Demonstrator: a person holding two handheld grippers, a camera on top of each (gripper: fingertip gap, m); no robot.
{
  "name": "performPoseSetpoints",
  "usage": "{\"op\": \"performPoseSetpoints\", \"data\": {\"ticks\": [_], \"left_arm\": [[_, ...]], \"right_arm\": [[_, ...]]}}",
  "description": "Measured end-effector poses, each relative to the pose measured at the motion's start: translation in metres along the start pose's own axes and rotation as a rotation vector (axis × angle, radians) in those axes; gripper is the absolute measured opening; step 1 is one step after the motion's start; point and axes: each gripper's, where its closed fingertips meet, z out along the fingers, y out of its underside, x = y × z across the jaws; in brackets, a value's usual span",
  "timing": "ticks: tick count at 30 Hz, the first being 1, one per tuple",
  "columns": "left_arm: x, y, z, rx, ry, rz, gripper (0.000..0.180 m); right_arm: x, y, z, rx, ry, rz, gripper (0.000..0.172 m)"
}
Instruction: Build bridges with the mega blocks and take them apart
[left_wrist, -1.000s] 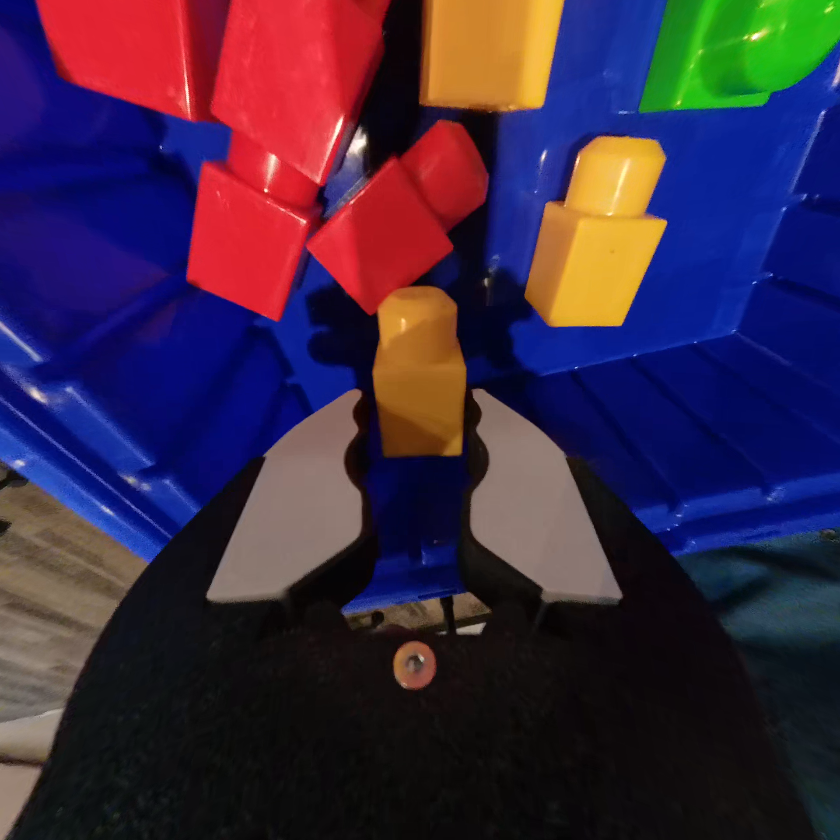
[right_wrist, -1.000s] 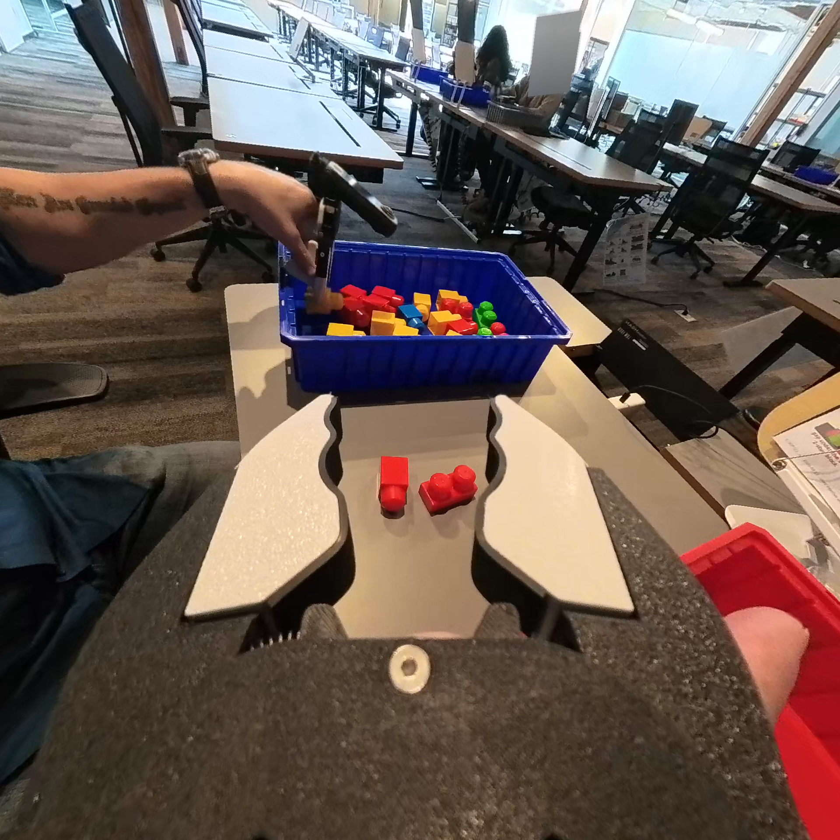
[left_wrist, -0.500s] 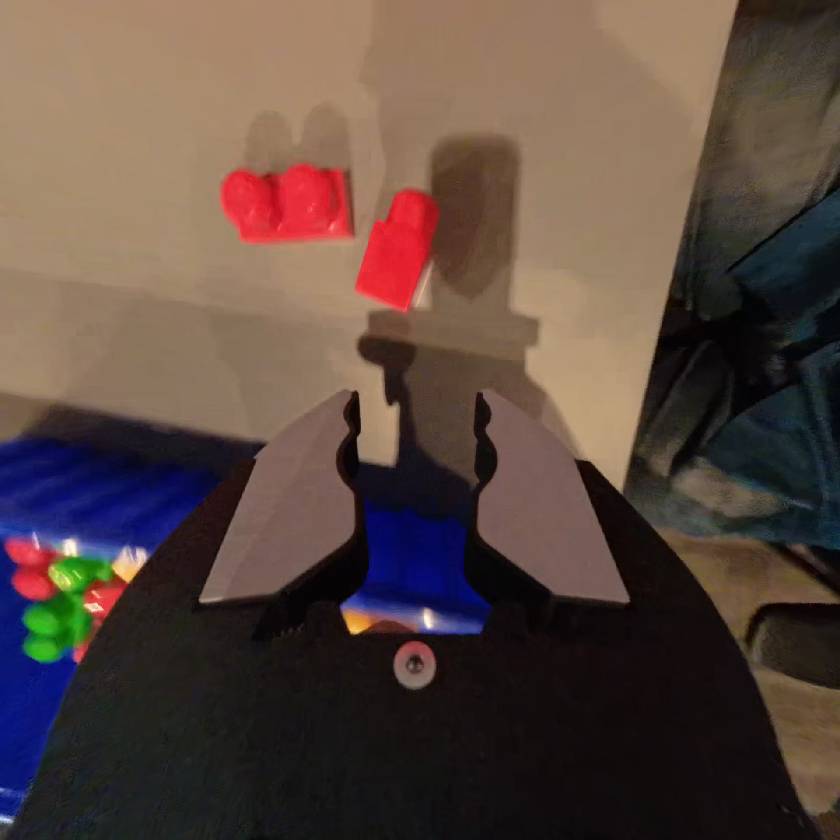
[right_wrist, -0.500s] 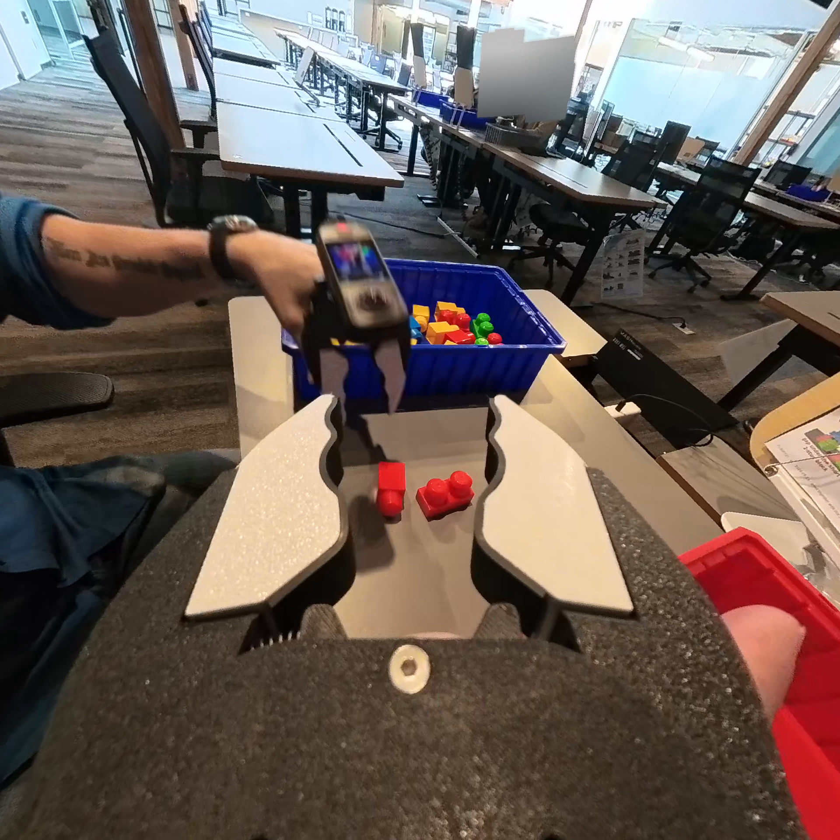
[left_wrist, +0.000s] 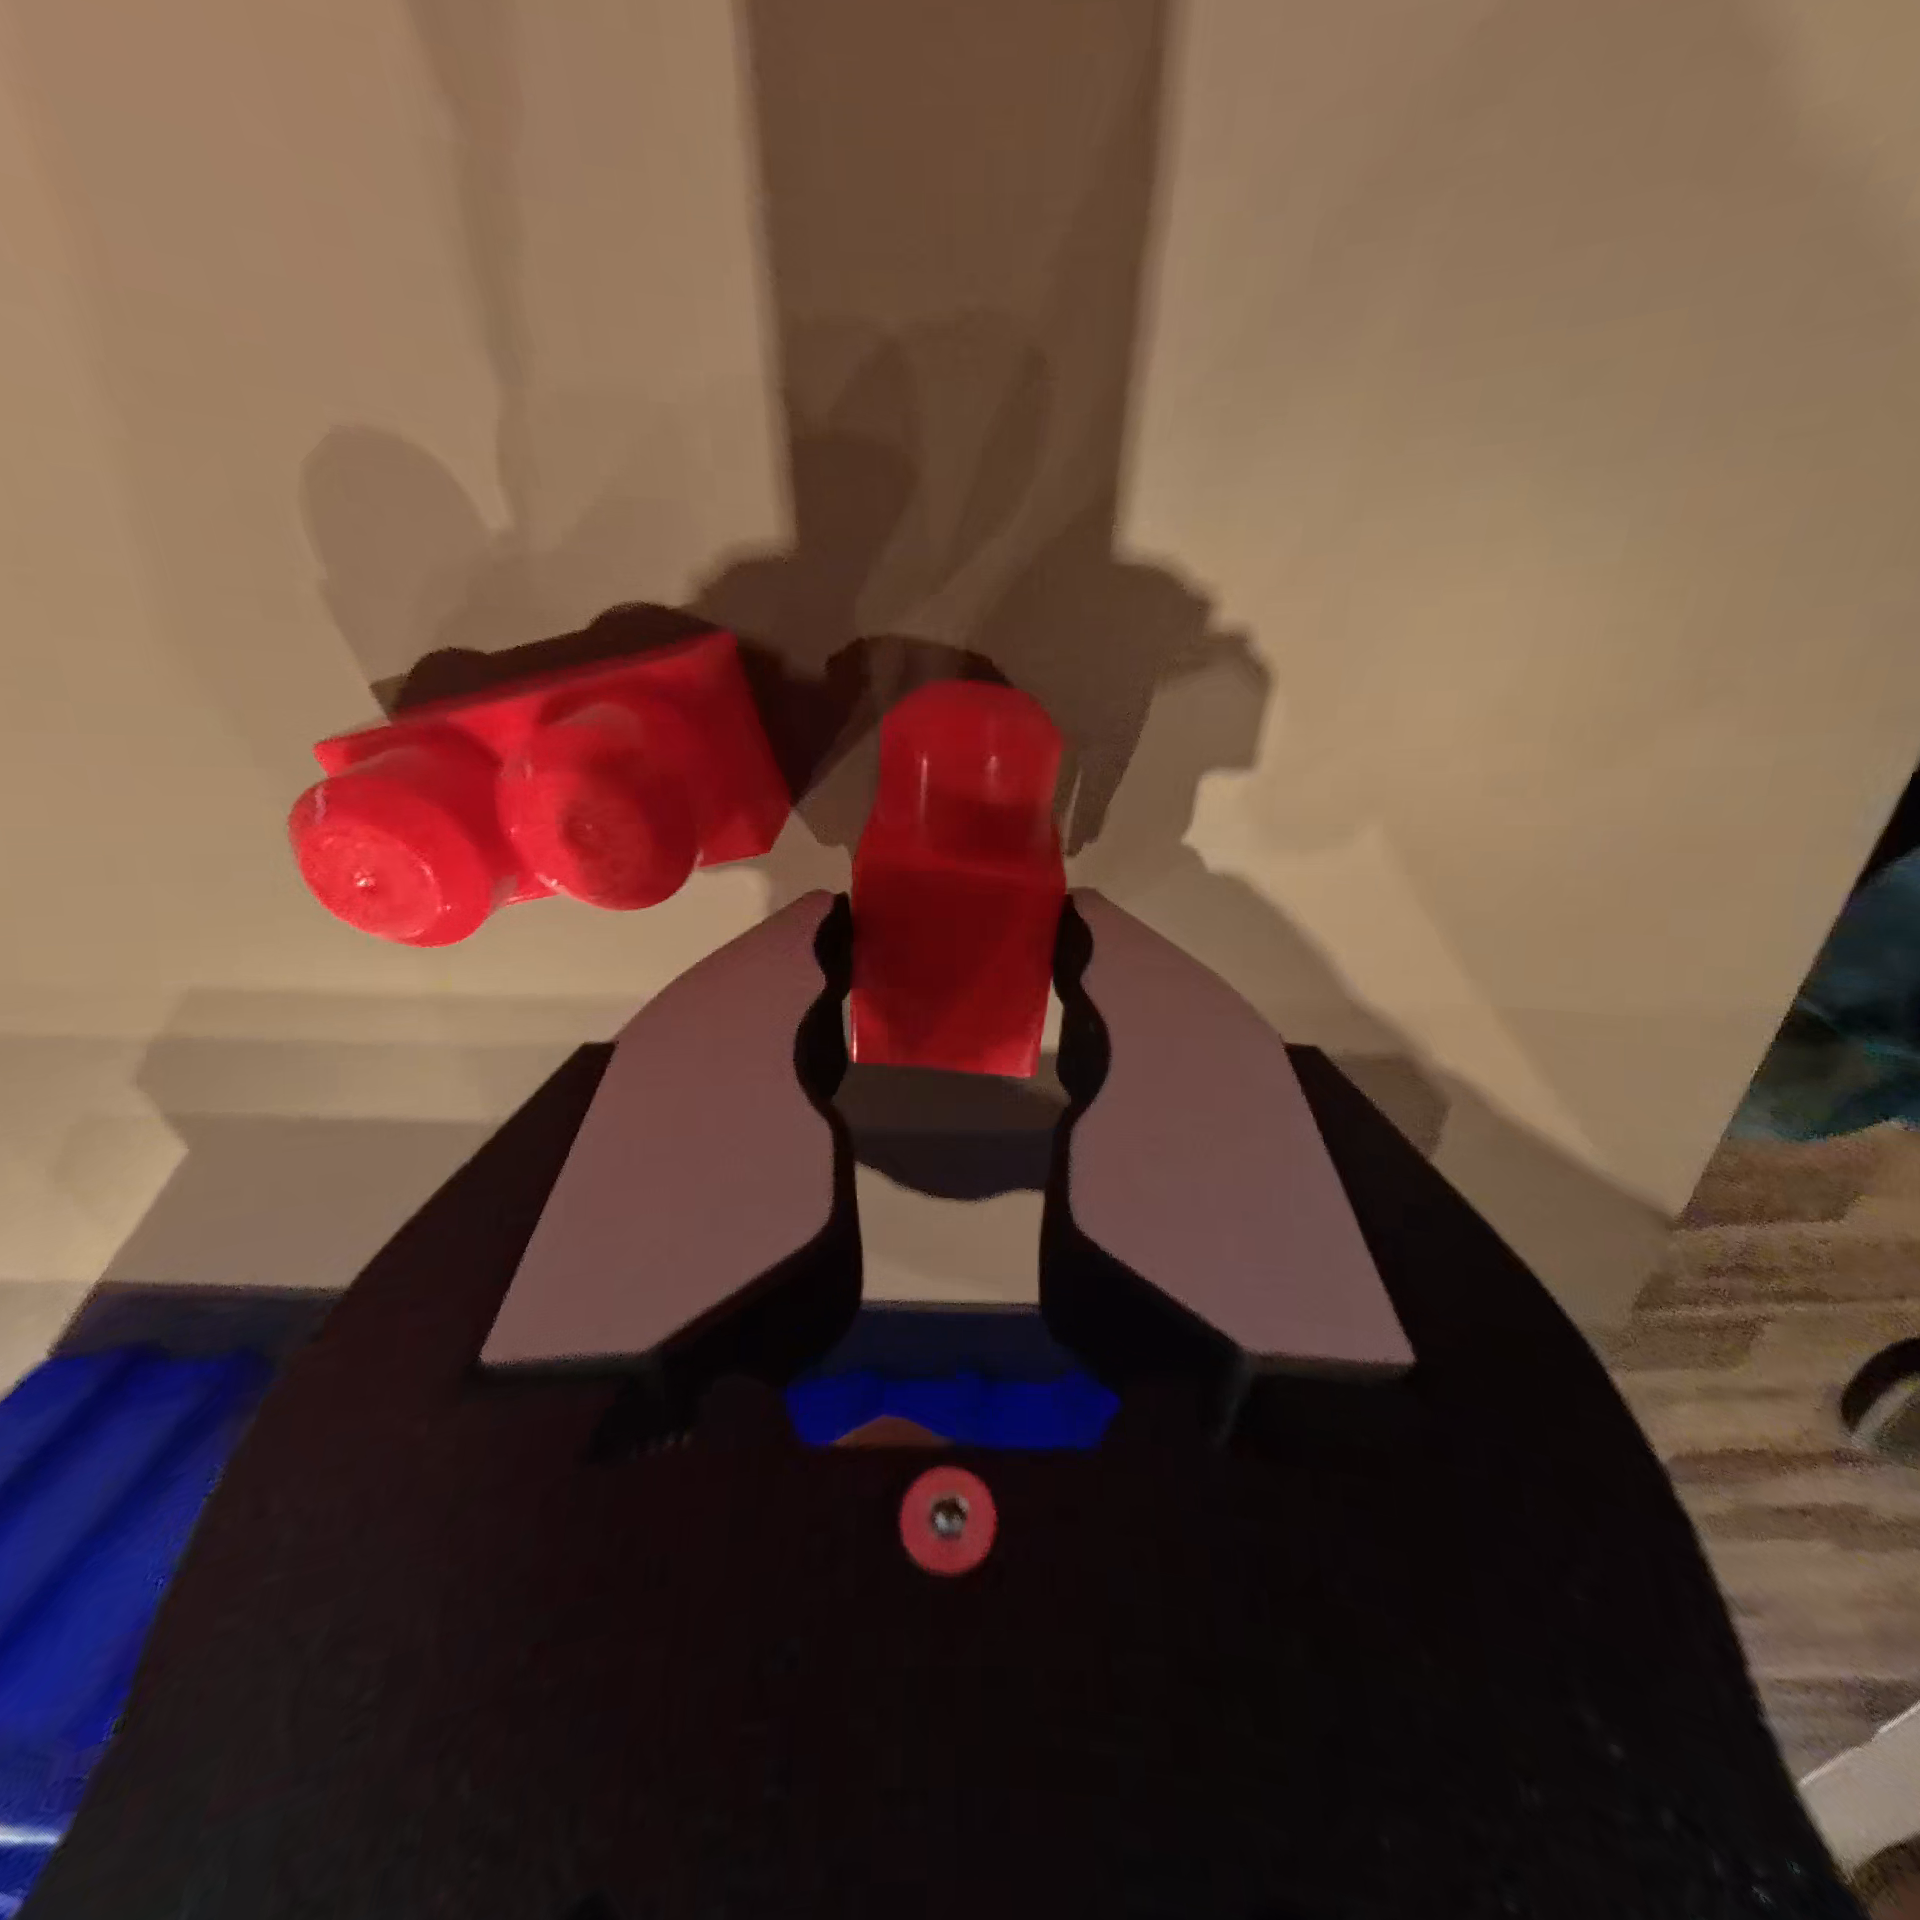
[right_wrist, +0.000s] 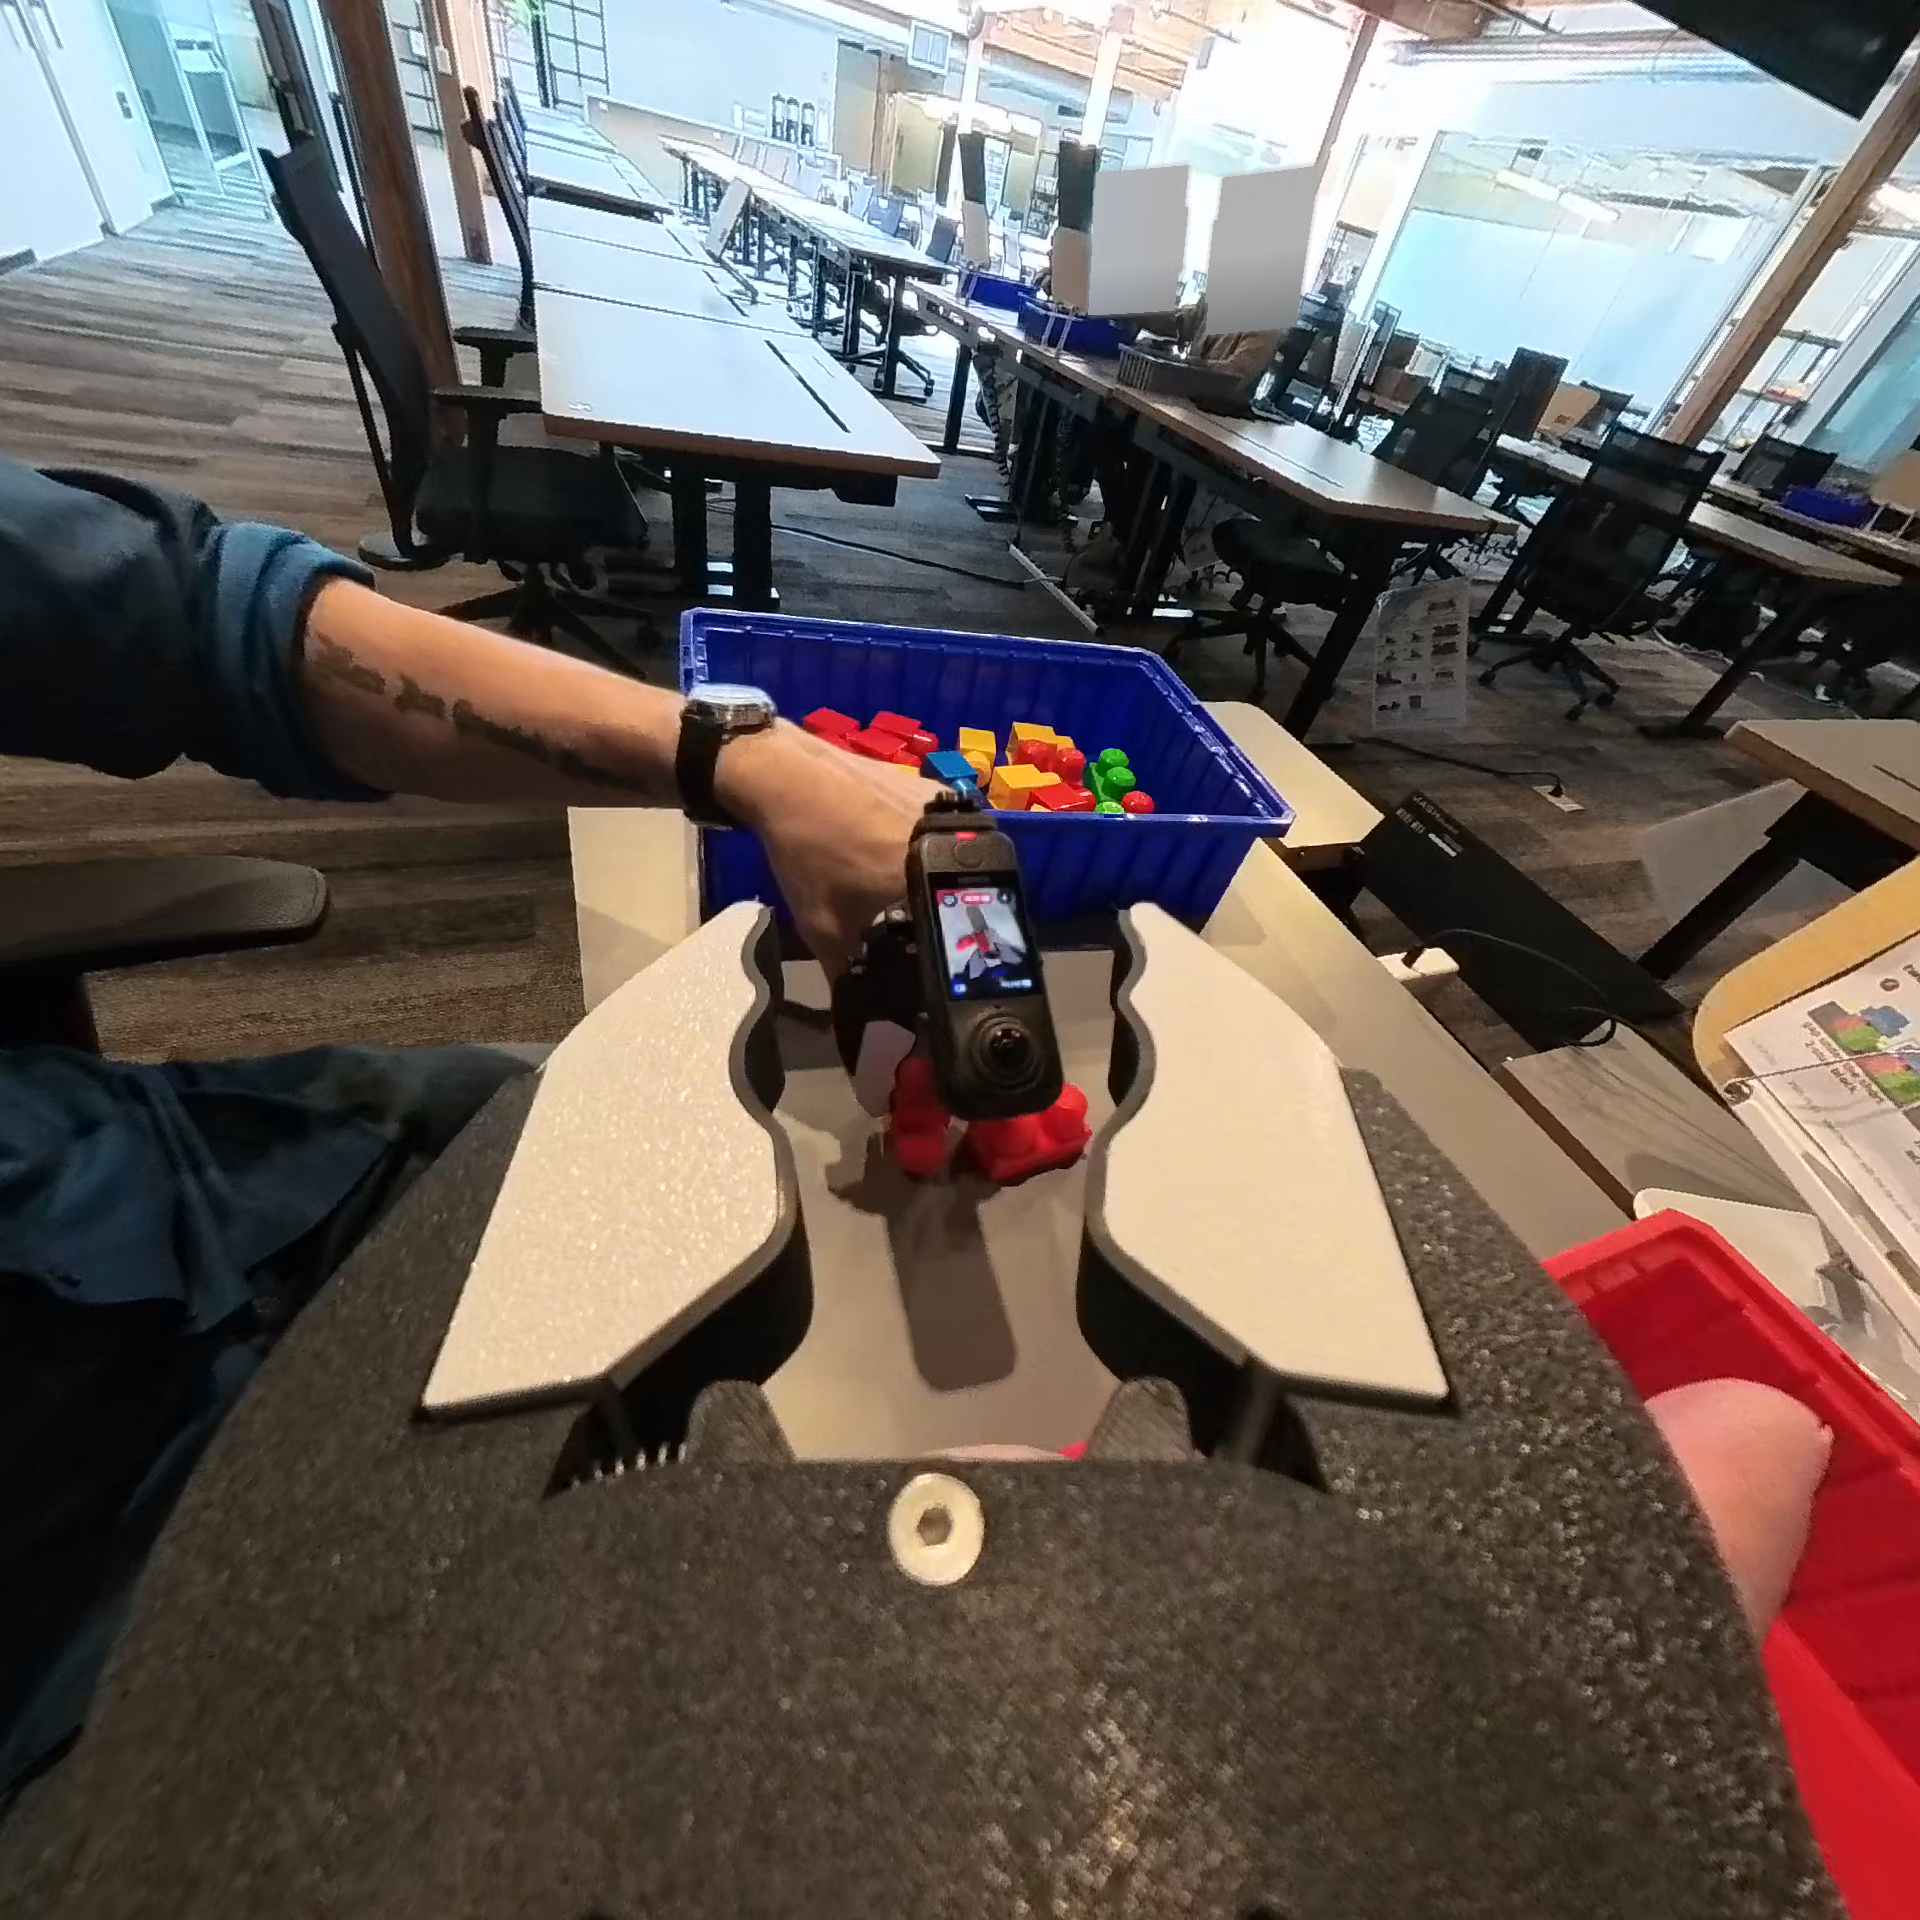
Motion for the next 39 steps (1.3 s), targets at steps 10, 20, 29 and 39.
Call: {"op": "performPoseSetpoints", "data": {"ticks": [10,20,29,39], "left_arm": [[0.006,0.151,-0.127,0.135,-0.097,-0.919,0.036],[0.039,0.288,-0.055,-0.010,0.087,-1.305,0.036],[0.040,0.286,-0.042,0.041,0.143,-1.276,0.074],[0.008,0.121,-0.113,0.459,0.034,-0.921,0.080]], "right_arm": [[-0.003,0.000,0.010,-0.002,-0.024,-0.006,0.061],[-0.024,-0.010,0.037,-0.020,-0.085,-0.055,0.061],[-0.028,0.001,0.050,-0.064,-0.111,-0.062,0.061],[-0.026,0.024,0.073,-0.199,-0.075,-0.081,0.062]]}}
